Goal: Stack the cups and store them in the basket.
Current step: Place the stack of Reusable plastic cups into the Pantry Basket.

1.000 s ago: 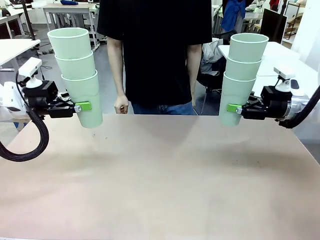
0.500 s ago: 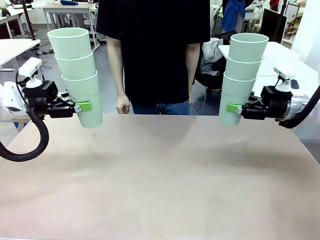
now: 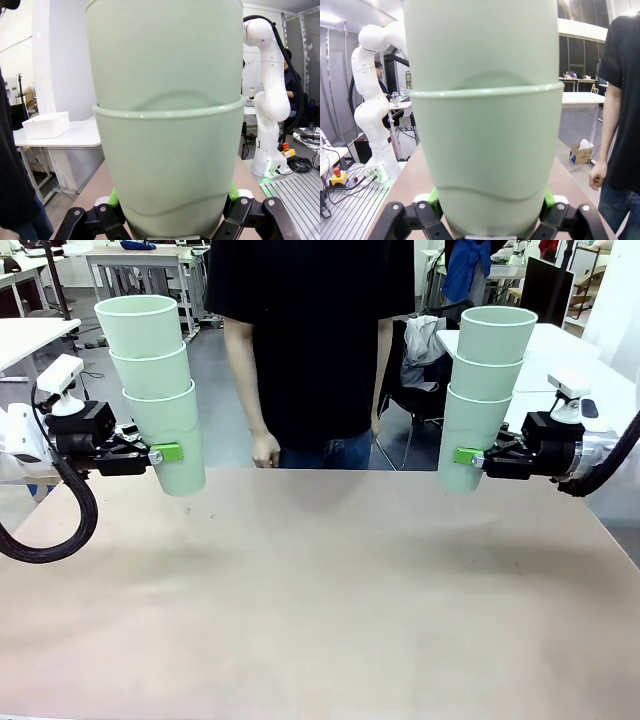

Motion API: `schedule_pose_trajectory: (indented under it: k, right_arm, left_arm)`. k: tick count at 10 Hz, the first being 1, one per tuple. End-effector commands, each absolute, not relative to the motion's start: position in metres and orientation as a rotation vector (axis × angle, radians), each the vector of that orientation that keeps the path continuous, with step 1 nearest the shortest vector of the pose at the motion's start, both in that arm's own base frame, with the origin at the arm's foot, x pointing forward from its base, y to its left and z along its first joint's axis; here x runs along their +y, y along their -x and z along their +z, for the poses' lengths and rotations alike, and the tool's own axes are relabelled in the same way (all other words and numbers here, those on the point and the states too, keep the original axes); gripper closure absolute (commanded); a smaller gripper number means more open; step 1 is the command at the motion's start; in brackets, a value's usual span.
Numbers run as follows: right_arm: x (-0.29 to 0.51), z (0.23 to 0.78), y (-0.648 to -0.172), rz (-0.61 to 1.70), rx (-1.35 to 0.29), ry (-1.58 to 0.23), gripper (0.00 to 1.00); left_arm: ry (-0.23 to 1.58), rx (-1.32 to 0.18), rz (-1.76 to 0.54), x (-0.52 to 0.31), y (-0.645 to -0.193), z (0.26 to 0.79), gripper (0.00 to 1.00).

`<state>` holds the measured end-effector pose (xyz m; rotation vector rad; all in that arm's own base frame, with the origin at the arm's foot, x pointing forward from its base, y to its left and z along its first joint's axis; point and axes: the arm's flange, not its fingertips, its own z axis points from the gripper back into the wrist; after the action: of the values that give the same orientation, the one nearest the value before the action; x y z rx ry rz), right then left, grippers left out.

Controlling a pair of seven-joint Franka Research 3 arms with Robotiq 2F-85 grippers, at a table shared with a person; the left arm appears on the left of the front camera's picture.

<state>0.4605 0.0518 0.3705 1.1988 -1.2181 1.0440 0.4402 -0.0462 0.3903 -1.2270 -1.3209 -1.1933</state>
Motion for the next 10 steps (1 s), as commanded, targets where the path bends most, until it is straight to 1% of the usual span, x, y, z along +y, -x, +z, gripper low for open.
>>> schedule_pose_trajectory:
  k: [1,10]
  right_arm:
    - [0.0531,0.3753,-0.4601,1.052,-1.224,-1.196,0.16]
    - [0.0531,0.3753,-0.4601,1.052,-1.224,-1.196,0.16]
  left_arm:
    - [1.232,-1.325,-1.193,-0.0467,-0.4395,0.3957,0.15]
    - [1.232,-1.325,-1.193,-0.0467,-0.4395,0.3957,0.15]
